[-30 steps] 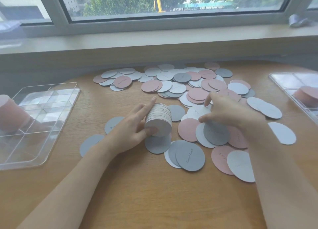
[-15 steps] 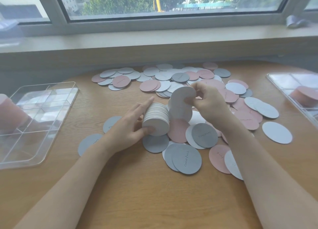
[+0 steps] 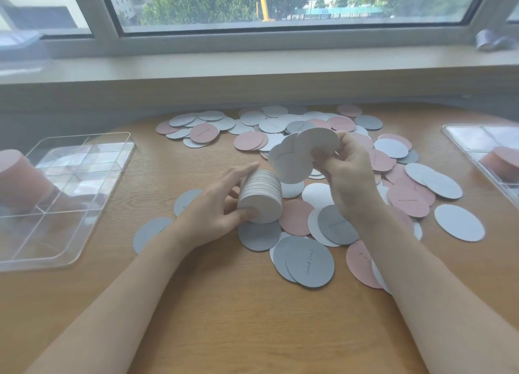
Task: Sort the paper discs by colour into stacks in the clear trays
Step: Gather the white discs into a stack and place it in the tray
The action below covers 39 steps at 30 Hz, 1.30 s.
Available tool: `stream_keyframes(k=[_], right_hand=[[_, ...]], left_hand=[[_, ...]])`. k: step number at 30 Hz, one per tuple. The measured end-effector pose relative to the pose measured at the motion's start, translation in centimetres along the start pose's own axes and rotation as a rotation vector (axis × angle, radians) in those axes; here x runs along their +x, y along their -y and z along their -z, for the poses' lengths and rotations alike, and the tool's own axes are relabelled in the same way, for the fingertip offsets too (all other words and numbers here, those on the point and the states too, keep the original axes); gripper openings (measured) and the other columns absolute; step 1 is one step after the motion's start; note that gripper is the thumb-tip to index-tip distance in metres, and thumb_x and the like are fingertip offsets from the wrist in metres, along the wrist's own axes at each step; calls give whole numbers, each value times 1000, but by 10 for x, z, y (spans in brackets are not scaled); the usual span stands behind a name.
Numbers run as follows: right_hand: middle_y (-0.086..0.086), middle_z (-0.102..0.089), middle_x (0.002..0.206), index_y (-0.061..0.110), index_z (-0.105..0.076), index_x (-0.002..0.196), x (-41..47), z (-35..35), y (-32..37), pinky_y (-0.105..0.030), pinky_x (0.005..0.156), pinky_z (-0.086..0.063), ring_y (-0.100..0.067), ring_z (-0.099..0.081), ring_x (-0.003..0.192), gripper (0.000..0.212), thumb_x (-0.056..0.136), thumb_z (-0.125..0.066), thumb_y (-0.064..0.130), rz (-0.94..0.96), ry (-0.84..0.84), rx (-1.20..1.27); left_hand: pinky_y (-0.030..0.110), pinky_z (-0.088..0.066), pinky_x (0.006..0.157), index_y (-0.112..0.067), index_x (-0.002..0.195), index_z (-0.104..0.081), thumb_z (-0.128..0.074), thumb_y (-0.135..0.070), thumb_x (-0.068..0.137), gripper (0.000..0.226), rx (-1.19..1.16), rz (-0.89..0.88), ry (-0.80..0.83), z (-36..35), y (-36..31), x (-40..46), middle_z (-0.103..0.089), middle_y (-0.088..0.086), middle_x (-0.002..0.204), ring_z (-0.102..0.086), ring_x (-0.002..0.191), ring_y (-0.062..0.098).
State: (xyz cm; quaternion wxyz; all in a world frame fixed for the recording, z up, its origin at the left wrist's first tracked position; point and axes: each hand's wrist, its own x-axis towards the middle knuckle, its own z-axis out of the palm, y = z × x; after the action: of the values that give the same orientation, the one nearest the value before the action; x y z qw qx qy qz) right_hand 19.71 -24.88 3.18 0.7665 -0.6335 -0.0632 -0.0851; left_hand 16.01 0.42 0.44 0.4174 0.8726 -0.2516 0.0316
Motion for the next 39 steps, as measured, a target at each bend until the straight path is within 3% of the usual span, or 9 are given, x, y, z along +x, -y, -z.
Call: stream_keyframes(k=[4,7,13,21,25,29,32,36,39], right_hand=[[-19,-65,108,-4,-54,115,-6,-14,-6,-40,89,-53,-28,-65,96,24,92,-59,-8,-106,72,109],[-18,-67,111,-6,-53,117,-11,-21,-11,-39,93,-54,-26,-66,101,24,94,-59,-4,-154,162,111],[-17,-70,113,2,-61,110,-8,-19,-13,-45,99,-51,-32,-65,109,18,92,-64,0,-109,93,-46],[-10,-71,104,3,-62,111,-3,-11,-6,-24,69,-52,-15,-64,83,19,92,-65,5,-47,-144,-121],[0,-70,99,9,-60,110,1,-3,-7,-26,68,-51,-11,-63,80,19,91,-63,6,-29,-195,-226],[-5,-73,96,13,-60,105,-2,-7,-11,-36,70,-57,-20,-69,86,18,90,-63,4,-35,-107,-285],[-11,-75,96,5,-58,107,-4,-12,-13,-44,80,-58,-30,-71,89,14,93,-60,2,-69,25,-268],[-24,-71,106,-10,-49,117,-7,-17,-10,-44,87,-58,-40,-69,96,22,99,-54,3,-155,150,-85],[-28,-68,111,-11,-47,118,-7,-17,-11,-39,86,-58,-41,-68,99,22,100,-51,3,-164,171,-25]], left_hand=[[19,-45,94,-30,148,-39,-77,-16,86,74,-51,10,-11,-1,-1,1,-45,-15,146,-52,121,10],[19,-48,90,-37,142,-40,-79,-17,84,73,-101,77,-27,-2,-2,0,-55,-17,130,-55,112,11],[27,-52,90,-44,134,-42,-81,-16,83,70,-146,91,-34,-2,-4,0,-55,-25,119,-55,110,12],[26,-51,92,-40,133,-41,-81,-26,78,69,-152,97,-35,-1,-3,0,-53,-30,117,-54,110,6],[17,-47,92,-35,146,-33,-85,-19,79,86,-158,116,-38,0,-2,0,-53,-20,122,-53,112,4],[15,-48,90,-40,148,-32,-84,-18,80,88,-148,132,-27,0,-2,1,-51,-13,130,-54,114,3],[25,-49,95,-37,145,-39,-82,-24,81,79,-131,93,-18,-1,1,0,-50,-17,134,-52,120,7],[29,-50,92,-43,139,-40,-82,-21,81,75,-102,74,-26,-1,1,1,-49,-28,131,-53,115,4],[32,-49,92,-43,140,-38,-78,-35,78,74,-86,89,-20,-1,1,1,-53,-29,125,-56,113,9]])
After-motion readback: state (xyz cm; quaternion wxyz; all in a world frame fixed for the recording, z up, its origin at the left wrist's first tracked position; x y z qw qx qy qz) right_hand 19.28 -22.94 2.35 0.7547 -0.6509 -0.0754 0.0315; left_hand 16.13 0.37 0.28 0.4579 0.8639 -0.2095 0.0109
